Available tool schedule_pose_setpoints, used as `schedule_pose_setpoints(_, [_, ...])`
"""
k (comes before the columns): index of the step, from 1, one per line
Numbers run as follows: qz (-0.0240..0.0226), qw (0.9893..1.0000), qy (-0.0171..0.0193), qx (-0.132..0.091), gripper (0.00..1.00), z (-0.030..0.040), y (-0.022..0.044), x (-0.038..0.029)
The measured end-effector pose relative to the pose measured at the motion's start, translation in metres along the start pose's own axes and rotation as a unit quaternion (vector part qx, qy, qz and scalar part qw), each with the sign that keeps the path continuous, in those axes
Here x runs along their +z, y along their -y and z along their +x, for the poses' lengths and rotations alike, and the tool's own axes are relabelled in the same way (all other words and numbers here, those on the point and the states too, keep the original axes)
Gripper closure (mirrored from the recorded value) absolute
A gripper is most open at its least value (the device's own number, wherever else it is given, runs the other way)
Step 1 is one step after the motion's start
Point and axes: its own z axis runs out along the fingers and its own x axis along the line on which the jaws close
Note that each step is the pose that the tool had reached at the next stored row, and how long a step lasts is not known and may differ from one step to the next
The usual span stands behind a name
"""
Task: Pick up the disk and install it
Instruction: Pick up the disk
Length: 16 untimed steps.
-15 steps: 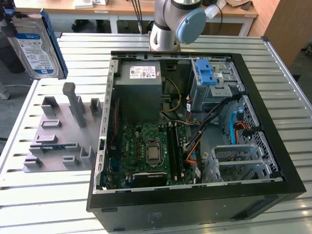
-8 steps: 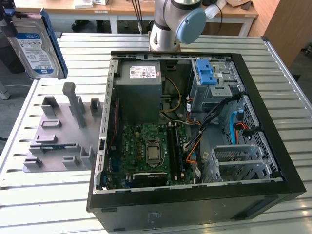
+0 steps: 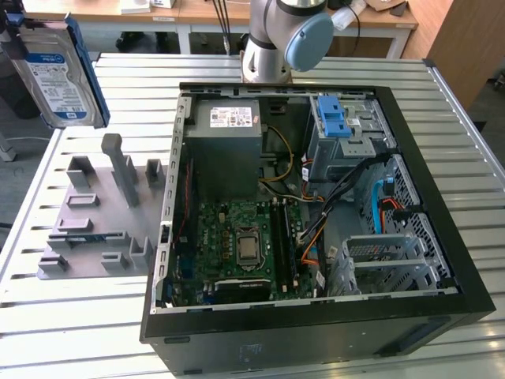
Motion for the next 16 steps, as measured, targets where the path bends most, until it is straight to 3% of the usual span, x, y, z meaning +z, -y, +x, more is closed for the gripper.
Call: schedule_pose_setpoints(16, [0.0002,1.0000,0.0001,0.000,0.64,-0.0002,-0.0002,-0.0184])
